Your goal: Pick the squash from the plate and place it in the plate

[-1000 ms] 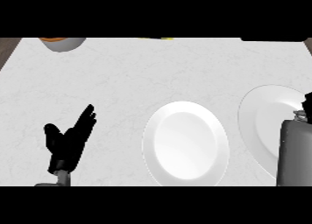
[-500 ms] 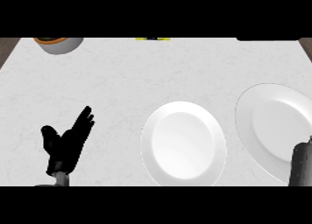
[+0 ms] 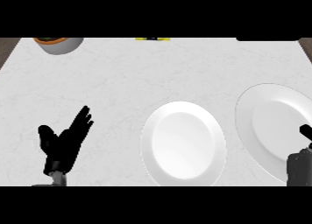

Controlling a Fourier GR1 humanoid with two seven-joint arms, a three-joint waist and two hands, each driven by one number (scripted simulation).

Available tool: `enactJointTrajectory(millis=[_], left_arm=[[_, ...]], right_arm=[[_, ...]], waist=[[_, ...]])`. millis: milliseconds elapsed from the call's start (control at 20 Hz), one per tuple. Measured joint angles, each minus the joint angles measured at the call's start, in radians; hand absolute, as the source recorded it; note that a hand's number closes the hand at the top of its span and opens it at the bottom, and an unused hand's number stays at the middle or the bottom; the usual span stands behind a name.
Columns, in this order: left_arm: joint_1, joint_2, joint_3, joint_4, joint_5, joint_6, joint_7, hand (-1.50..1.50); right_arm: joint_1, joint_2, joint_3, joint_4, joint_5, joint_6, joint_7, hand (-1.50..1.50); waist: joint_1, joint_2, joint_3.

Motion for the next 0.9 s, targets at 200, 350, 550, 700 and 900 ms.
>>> enactJointTrajectory(millis=[200, 350, 550, 700, 900], left_arm=[[0.000, -0.016, -0.009, 0.004, -0.011, 0.012, -0.007, 0.00], [0.000, -0.013, -0.004, 0.006, -0.011, 0.011, -0.009, 0.00], [-0.003, -0.002, 0.010, 0.008, -0.001, 0.001, -0.001, 0.00], [-0.003, -0.002, 0.013, 0.009, -0.001, 0.001, 0.002, 0.00], [0.002, 0.001, 0.013, -0.004, 0.000, -0.001, 0.013, 0.00]], right_arm=[[0.018, -0.008, 0.019, 0.007, -0.093, -0.144, -0.093, -1.50], [0.034, 0.000, 0.023, -0.034, -0.135, -0.225, -0.131, -1.50], [0.094, 0.017, 0.073, -0.111, -0.181, -0.302, -0.112, -1.50], [0.171, 0.023, 0.175, -0.182, -0.234, -0.340, -0.080, -1.50], [0.305, 0.026, 0.347, -0.303, -0.288, -0.384, -0.027, -1.50]], waist=[[-0.001, 0.000, 0.000], [-0.003, -0.001, -0.001], [-0.005, -0.004, -0.002], [-0.007, -0.005, -0.002], [-0.010, -0.006, -0.004]])
